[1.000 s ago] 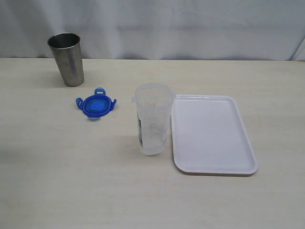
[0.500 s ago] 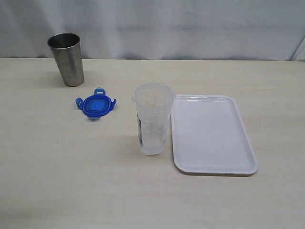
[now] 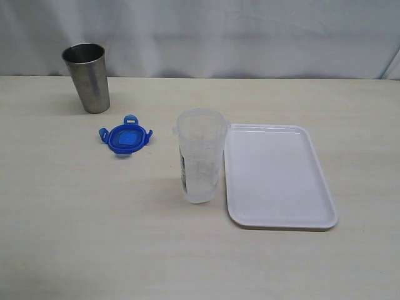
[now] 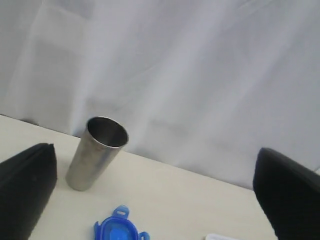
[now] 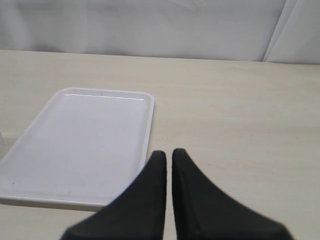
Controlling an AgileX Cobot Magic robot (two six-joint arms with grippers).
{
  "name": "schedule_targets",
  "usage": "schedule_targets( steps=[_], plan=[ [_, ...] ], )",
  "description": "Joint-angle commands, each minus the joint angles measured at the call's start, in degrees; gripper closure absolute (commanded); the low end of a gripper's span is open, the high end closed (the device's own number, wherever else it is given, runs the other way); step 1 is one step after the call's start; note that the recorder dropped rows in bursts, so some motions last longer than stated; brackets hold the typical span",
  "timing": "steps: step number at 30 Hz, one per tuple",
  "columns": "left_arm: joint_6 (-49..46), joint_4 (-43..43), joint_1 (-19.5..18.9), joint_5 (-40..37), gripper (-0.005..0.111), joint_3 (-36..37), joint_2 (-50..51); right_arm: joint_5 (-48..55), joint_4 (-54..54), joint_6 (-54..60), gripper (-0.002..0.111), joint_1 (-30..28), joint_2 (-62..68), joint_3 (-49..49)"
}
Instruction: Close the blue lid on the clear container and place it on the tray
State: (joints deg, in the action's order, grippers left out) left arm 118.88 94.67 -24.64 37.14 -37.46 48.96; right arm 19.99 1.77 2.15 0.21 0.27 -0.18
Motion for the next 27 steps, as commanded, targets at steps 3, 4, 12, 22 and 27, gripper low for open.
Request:
schedule_targets(
  steps=[3, 4, 12, 22, 27],
  plan=[
    [-4.8, 5.28, -0.1, -6.06, 0.004, -1.21, 3.44, -0.36, -0.04, -0.05, 0.104, -0.24, -0.27, 0.18],
    [-6.35, 5.28, -0.1, -10.4, 0.004, -1.21, 2.85, -0.36, -0.04, -0.05, 0.104, -0.24, -0.27, 0.18],
    [-32.55, 5.28, 0.0, -52.83, 0.004, -1.65, -0.74, -0.36, -0.04, -0.05, 0.104, -0.24, -0.27, 0.18],
    [-72.85, -19.19, 5.95, -76.94, 0.004, -1.4, 8.07, -0.36, -0.04, -0.05, 0.104, -0.24, -0.27, 0.18],
    [-97.23, -45.33, 11.36, -78.87, 0.004, -2.15, 11.05, -0.36, -0.04, -0.05, 0.104, -0.24, -0.27, 0.18]
  ],
)
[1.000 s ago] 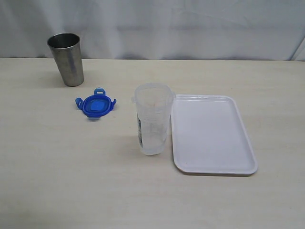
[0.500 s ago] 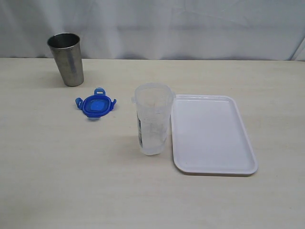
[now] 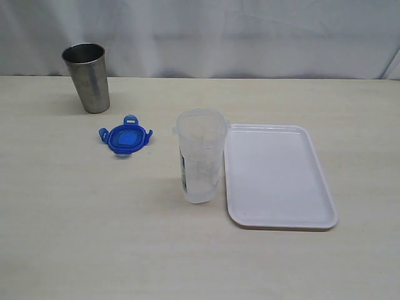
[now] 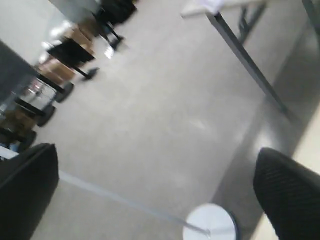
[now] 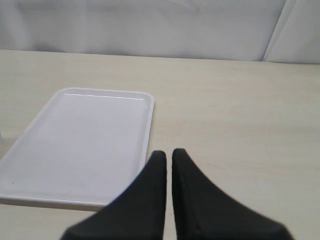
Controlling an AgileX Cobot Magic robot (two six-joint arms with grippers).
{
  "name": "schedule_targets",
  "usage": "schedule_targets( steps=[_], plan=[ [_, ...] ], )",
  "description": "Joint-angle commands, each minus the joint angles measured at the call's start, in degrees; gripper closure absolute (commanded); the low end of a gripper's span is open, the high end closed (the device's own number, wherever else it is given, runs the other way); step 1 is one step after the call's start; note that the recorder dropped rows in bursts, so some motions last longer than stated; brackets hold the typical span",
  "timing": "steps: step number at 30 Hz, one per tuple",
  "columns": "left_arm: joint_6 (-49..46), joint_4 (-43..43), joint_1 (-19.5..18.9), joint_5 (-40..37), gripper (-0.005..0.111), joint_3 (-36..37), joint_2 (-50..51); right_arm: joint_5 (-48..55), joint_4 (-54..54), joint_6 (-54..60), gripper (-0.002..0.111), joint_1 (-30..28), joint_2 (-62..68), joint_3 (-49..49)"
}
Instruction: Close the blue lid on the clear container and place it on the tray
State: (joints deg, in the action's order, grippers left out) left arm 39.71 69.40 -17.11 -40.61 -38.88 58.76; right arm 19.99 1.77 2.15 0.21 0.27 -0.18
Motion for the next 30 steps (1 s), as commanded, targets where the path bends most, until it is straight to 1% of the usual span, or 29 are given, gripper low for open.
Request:
schedule_targets(
  steps=[1, 3, 5, 7, 8, 9, 11, 21, 23, 24, 25, 27, 28, 29, 30],
  plan=[
    [-22.41, -24.1, 4.77, -0.37, 0.004, -0.73, 1.25, -0.36, -0.04, -0.05, 0.104, -0.24, -0.27, 0.18],
    [-30.33, -32.59, 6.72, 1.09, 0.004, -0.73, 1.25, -0.36, -0.04, -0.05, 0.104, -0.24, -0.27, 0.18],
    [-33.66, -36.44, 7.97, 3.69, 0.004, -0.73, 1.25, -0.36, -0.04, -0.05, 0.104, -0.24, -0.27, 0.18],
    [-33.15, -37.25, 8.88, 7.84, 0.004, -0.73, 1.25, -0.36, -0.04, -0.05, 0.104, -0.24, -0.27, 0.18],
    [-30.98, -38.64, 8.88, 9.39, 0.004, -0.73, 1.25, -0.36, -0.04, -0.05, 0.104, -0.24, -0.27, 0.18],
    [-26.94, -41.96, 8.88, 11.56, 0.004, -0.73, 1.25, -0.36, -0.04, -0.05, 0.104, -0.24, -0.27, 0.18],
    [-26.15, -45.04, 8.88, 15.47, 0.004, -0.73, 1.25, -0.36, -0.04, -0.05, 0.104, -0.24, -0.27, 0.18],
    [-26.15, -44.46, 8.88, 20.56, 0.004, -0.73, 1.25, -0.36, -0.04, -0.05, 0.104, -0.24, -0.27, 0.18],
    [-26.15, -46.51, 8.88, 20.94, 0.005, -0.73, 1.25, -0.36, -0.04, -0.05, 0.104, -0.24, -0.27, 0.18],
    [-26.15, -46.51, 8.88, 20.73, 0.008, -0.73, 1.25, -0.36, -0.04, -0.05, 0.104, -0.24, -0.27, 0.18],
    [-26.15, -46.51, 8.88, 20.46, 0.013, -0.73, 1.25, -0.36, -0.04, -0.05, 0.104, -0.24, -0.27, 0.18],
    [-26.15, -47.7, 8.88, 20.43, 0.032, -0.73, 1.34, -0.36, -0.04, -0.05, 0.104, -0.24, -0.27, 0.18],
    [-26.32, -48.08, 8.88, 21.21, 0.04, -0.73, 1.37, -0.36, -0.04, -0.05, 0.104, -0.24, -0.27, 0.18],
    [-26.44, -48.77, 8.88, 22.27, 0.051, -0.73, 1.59, -0.36, -0.04, -0.05, 0.104, -0.24, -0.27, 0.18],
    [-26.29, -49.93, 8.88, 23.03, 0.057, -0.73, 1.59, -0.36, -0.04, -0.05, 0.104, -0.24, -0.27, 0.18]
  ],
)
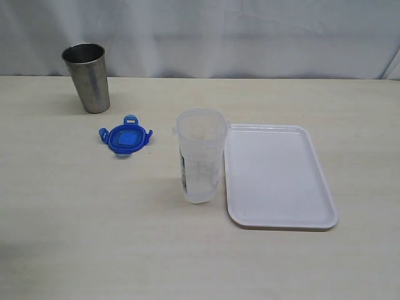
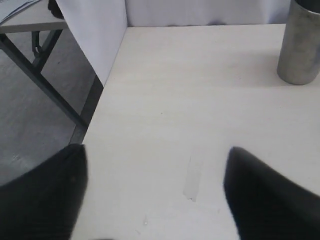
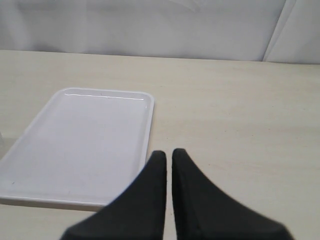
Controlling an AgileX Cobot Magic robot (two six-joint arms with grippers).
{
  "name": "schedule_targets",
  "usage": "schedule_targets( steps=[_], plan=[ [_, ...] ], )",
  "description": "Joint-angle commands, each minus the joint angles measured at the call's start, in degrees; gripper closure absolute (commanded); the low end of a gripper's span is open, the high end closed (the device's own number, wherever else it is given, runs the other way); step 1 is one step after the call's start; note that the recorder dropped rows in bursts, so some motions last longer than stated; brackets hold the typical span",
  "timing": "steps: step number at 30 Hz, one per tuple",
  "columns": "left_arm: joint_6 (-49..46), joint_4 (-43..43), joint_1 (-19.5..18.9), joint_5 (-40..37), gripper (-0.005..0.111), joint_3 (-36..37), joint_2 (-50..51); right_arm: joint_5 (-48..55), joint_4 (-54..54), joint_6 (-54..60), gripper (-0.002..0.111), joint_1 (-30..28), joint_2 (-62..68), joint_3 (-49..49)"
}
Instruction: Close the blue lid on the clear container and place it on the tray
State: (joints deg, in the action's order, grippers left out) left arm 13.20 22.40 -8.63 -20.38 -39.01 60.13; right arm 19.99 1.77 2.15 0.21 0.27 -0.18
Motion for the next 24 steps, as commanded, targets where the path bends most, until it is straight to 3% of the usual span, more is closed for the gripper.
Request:
schedule_targets(
  steps=[1, 8, 13, 14, 16, 17, 18, 20, 24],
  plan=[
    [0.66, -5.16, 0.4, 2.93, 0.061, -0.61, 0.22, -0.36, -0.04, -0.05, 0.104, -0.24, -0.27, 0.18],
    [2.67, -13.84, 0.4, 0.26, 0.079, -1.03, 4.03, -0.36, -0.04, -0.05, 0.104, -0.24, -0.27, 0.18],
    [-10.66, -20.97, 0.4, -11.34, 0.079, -6.7, 14.13, -0.36, -0.04, -0.05, 0.104, -0.24, -0.27, 0.18],
    [-14.33, -24.15, 0.4, -13.89, 0.076, -8.35, 16.16, -0.36, -0.04, -0.05, 0.104, -0.24, -0.27, 0.18],
    [-28.49, -37.91, 0.4, -20.96, 0.069, -12.98, 21.91, -0.36, -0.04, -0.05, 0.104, -0.24, -0.27, 0.18],
    [-36.88, -48.77, 0.4, -24.63, 0.064, -15.75, 25.44, -0.36, -0.04, -0.05, 0.104, -0.24, -0.27, 0.18],
    [-40.48, -53.06, 0.4, -25.58, 0.063, -16.58, 27.26, -0.36, -0.04, -0.05, 0.104, -0.24, -0.27, 0.18],
    [-46.04, -61.67, 0.81, -22.55, 0.062, -17.09, 31.83, -0.36, -0.04, -0.05, 0.104, -0.24, -0.27, 0.18],
    [-50.46, -62.13, 8.57, -9.17, 0.062, -18.93, 40.51, -0.36, -0.04, -0.05, 0.104, -0.24, -0.27, 0.18]
  ],
)
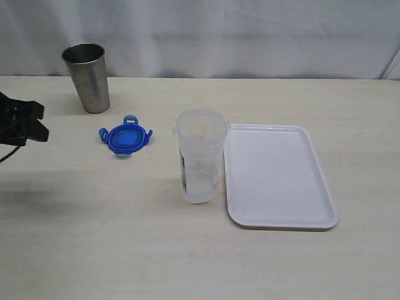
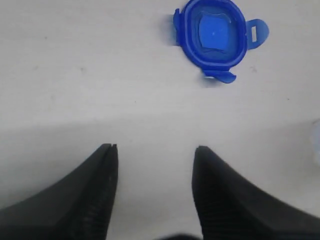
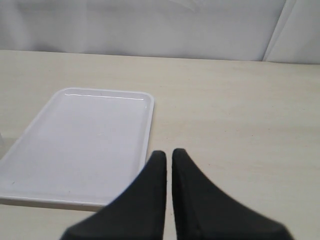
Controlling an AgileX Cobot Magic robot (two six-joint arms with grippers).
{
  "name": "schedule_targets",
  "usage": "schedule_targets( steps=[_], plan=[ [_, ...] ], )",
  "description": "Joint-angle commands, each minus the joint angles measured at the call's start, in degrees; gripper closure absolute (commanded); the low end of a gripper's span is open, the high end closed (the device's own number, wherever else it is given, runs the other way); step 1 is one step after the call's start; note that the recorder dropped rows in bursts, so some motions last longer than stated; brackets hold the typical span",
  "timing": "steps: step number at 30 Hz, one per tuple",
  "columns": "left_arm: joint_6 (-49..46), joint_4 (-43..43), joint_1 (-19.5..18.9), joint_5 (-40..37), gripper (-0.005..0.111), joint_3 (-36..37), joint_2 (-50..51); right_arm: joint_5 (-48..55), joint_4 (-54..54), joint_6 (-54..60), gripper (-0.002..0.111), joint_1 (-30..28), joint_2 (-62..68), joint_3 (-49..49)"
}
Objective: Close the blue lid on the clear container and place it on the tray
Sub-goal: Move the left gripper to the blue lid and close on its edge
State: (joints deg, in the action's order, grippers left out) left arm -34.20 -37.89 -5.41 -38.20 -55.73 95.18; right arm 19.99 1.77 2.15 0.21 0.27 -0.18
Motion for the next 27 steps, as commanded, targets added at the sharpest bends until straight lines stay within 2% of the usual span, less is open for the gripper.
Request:
schedule_targets(
  steps=[1, 4, 8, 12, 15, 18, 20, 24, 27],
  plan=[
    [-3.43, -1.85, 6.48, 8.8, 0.062, -3.51, 6.97, -0.36, -0.04, -0.05, 0.104, -0.24, -0.27, 0.18],
    [-0.12, -1.85, 8.05, 6.63, 0.062, -10.85, 15.51, -0.36, -0.04, -0.05, 0.104, -0.24, -0.27, 0.18],
    [-0.95, -1.85, 8.15, 7.43, 0.062, -15.82, 22.56, -0.36, -0.04, -0.05, 0.104, -0.24, -0.27, 0.18],
    [-4.38, -4.33, 8.15, 8.8, 0.062, -17.08, 24.46, -0.36, -0.04, -0.05, 0.104, -0.24, -0.27, 0.18],
    [-8.31, -9.47, 8.15, 8.8, 0.062, -18.21, 26.01, -0.36, -0.04, -0.05, 0.104, -0.24, -0.27, 0.18],
    [-11.78, -13.49, 8.15, 9.94, 0.057, -18.35, 27.06, -0.36, -0.04, -0.05, 0.104, -0.24, -0.27, 0.18],
    [-13.02, -14.25, 8.15, 10.77, 0.053, -18.35, 27.67, -0.36, -0.04, -0.05, 0.104, -0.24, -0.27, 0.18],
    [-14.16, -15.5, 8.15, 11.31, 0.053, -18.35, 28.84, -0.36, -0.04, -0.05, 0.104, -0.24, -0.27, 0.18],
    [-20.38, -21.4, 8.15, 10.81, 0.053, -18.35, 29.81, -0.36, -0.04, -0.05, 0.104, -0.24, -0.27, 0.18]
  ],
)
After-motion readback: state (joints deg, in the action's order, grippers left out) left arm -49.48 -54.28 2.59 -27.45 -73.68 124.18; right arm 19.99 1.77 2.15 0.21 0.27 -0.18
